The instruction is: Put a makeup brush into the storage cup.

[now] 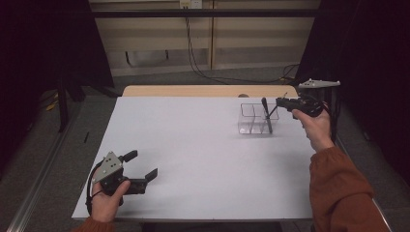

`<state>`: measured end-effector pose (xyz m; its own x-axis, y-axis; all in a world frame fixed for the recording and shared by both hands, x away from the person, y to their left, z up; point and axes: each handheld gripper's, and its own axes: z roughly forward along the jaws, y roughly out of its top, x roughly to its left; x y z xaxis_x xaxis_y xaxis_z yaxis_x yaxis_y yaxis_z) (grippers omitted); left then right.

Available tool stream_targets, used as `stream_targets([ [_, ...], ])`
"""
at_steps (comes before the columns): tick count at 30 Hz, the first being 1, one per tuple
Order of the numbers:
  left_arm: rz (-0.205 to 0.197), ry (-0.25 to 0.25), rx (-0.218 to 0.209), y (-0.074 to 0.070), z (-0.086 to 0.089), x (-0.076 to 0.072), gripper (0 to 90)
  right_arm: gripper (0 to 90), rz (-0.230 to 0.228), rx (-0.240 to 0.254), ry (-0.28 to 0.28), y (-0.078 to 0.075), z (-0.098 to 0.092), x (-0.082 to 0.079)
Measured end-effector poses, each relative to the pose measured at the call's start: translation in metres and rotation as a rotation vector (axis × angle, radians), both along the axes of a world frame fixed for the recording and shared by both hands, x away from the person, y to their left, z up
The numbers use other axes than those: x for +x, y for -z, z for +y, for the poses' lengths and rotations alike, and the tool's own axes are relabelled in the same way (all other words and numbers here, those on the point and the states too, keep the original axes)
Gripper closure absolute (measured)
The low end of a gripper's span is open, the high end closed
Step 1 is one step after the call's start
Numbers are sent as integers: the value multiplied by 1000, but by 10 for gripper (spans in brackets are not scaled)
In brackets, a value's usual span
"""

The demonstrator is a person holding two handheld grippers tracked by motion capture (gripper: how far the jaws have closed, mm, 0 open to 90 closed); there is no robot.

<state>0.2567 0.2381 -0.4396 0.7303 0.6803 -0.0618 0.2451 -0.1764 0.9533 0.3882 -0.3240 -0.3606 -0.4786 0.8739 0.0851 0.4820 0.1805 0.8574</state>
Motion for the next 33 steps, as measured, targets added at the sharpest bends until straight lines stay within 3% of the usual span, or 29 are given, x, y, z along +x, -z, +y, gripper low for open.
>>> stream_targets([
  [33, -5, 3, 9, 0, -1, 0, 36, 856, 56, 8, -3, 21, 2, 6],
])
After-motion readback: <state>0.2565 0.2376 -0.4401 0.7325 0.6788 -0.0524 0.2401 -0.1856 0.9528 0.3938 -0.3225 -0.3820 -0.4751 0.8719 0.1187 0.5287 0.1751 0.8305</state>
